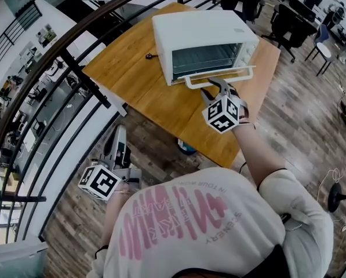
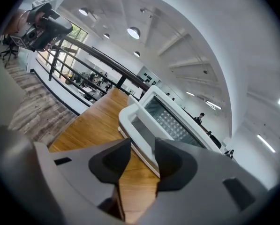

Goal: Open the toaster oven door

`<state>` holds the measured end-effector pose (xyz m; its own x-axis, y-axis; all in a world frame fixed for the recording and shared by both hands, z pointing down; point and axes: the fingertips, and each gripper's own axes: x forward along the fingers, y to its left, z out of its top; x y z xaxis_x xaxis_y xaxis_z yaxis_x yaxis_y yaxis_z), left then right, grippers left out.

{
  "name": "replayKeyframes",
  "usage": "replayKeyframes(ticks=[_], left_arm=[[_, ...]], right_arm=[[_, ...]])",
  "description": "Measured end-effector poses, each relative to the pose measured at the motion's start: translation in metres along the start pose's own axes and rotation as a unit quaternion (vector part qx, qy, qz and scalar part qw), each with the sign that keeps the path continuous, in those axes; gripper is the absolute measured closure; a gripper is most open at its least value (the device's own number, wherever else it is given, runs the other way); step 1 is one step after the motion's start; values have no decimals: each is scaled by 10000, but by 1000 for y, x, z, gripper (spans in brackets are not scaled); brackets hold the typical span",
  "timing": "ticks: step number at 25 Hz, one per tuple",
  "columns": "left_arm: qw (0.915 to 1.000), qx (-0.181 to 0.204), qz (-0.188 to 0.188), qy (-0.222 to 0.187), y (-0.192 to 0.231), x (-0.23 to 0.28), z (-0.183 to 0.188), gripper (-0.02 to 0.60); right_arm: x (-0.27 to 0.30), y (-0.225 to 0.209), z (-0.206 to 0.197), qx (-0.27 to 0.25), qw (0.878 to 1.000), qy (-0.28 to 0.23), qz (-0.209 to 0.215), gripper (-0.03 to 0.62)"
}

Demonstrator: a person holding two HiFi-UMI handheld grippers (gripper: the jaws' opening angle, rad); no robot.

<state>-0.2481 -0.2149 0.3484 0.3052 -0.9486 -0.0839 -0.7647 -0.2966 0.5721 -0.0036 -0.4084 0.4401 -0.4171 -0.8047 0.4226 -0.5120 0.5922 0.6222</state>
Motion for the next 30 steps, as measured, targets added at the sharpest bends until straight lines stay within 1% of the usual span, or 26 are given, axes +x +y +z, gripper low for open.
replayKeyframes(ticks=[2,10,17,24,28,30], left_arm=[[10000,7,9,23,-1,-1,0,560],[10000,24,22,69,-1,-3,-3,558],[9999,-2,10,113,-5,-3,-9,558],[9999,-7,9,119,-7,-2,-10,558],[9999,-4,-9,145,-10,-1,-12,558],[9999,1,-9,152,-11,-1,-13,558]], right_arm=[[-2,3,-1,17,10000,-36,-1,441],[-7,17,-8,394,9989,-245,-29,424],[-12,27,-15,354,9987,-369,-71,411],[-16,39,-21,396,9985,-380,-10,390],[-17,49,-24,254,9990,-377,15,341],[-17,54,-26,279,9989,-374,38,316]])
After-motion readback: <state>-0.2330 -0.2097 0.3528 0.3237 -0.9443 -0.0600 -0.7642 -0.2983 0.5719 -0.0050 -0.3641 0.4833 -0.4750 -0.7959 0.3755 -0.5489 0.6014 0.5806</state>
